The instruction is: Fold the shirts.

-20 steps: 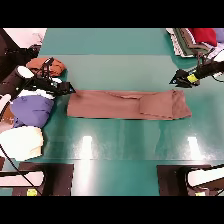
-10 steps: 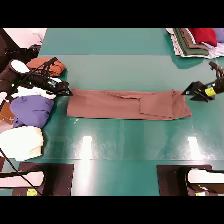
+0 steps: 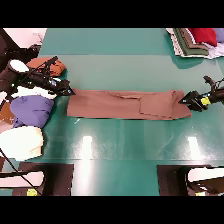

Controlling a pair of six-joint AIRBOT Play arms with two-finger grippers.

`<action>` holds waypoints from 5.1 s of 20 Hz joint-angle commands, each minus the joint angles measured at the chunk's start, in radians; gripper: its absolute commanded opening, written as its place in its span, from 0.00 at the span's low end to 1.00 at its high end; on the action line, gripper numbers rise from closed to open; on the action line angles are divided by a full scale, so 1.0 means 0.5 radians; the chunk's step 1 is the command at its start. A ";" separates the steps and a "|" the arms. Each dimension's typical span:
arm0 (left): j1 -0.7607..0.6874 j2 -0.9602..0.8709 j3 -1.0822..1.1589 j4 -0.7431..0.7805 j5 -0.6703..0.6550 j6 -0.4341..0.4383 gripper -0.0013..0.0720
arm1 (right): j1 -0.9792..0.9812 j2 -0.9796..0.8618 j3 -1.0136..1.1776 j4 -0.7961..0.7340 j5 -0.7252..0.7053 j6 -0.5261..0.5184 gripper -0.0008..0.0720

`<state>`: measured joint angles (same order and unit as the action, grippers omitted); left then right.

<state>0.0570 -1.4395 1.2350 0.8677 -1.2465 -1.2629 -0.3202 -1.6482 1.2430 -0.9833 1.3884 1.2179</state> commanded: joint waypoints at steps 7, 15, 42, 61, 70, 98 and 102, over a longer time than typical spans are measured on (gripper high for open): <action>-0.350 -0.007 0.002 -0.021 0.185 -0.090 0.05 | 0.001 -0.228 -0.005 0.356 0.024 -0.302 0.07; -0.737 -0.223 0.233 -0.024 0.523 -0.153 0.05 | 0.070 0.261 -0.005 0.360 0.125 -0.094 0.03; -1.163 -0.803 0.819 0.249 0.392 -0.259 0.05 | 1.291 0.073 1.569 0.357 0.390 0.478 0.03; 0.006 0.099 0.820 0.562 -0.019 -0.181 0.05 | 2.247 -0.442 1.559 0.227 -0.294 0.180 0.70; 0.005 0.098 0.818 0.542 -0.095 -0.181 0.05 | 1.378 0.185 0.312 0.058 -0.230 0.220 0.72; -0.432 0.091 0.812 0.449 -0.062 -0.130 0.05 | 0.466 0.609 -0.182 0.423 -0.578 0.127 0.03; -0.514 0.091 0.812 0.443 -0.004 -0.131 0.05 | -0.303 0.968 -0.495 0.389 -0.789 0.194 0.03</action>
<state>-0.1669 -1.3941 1.6413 1.0908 -1.2709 -1.3273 -0.2279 -1.2949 1.1053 -0.7486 1.0729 1.2819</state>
